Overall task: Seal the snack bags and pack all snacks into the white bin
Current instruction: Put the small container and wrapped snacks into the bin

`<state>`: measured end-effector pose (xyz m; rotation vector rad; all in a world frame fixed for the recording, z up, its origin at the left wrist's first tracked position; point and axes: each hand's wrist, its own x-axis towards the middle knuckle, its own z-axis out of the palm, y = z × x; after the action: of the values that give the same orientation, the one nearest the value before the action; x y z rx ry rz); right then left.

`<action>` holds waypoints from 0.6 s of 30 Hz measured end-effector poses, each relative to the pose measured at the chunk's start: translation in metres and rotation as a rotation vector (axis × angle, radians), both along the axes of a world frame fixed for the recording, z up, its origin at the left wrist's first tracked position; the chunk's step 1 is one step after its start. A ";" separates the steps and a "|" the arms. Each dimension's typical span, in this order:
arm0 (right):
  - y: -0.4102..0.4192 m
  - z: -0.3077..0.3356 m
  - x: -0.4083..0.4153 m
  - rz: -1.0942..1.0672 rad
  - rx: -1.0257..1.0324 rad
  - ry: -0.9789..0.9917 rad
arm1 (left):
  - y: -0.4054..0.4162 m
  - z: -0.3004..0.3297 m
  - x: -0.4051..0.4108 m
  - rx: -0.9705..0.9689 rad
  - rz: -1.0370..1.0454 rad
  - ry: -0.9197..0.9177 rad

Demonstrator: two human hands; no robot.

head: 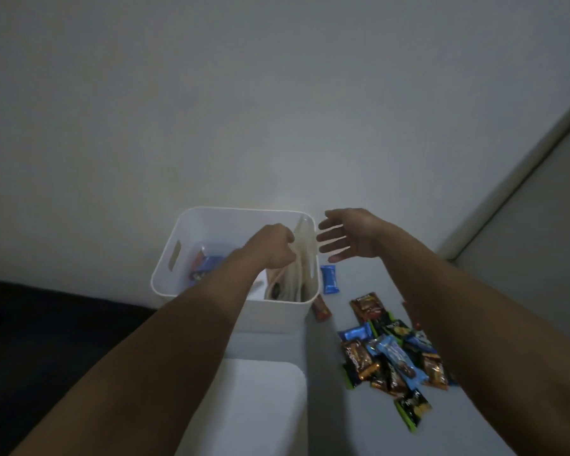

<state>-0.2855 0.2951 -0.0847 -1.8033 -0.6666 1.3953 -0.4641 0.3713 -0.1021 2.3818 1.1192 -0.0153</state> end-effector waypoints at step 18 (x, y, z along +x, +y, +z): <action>-0.186 -0.095 0.111 -0.065 -0.297 -0.299 | -0.143 -0.082 0.103 -0.236 -0.189 0.179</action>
<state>-0.1745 0.1094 -0.1799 -2.2775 -0.5653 1.2432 -0.3609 0.2287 -0.1842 2.2958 0.9090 -0.4094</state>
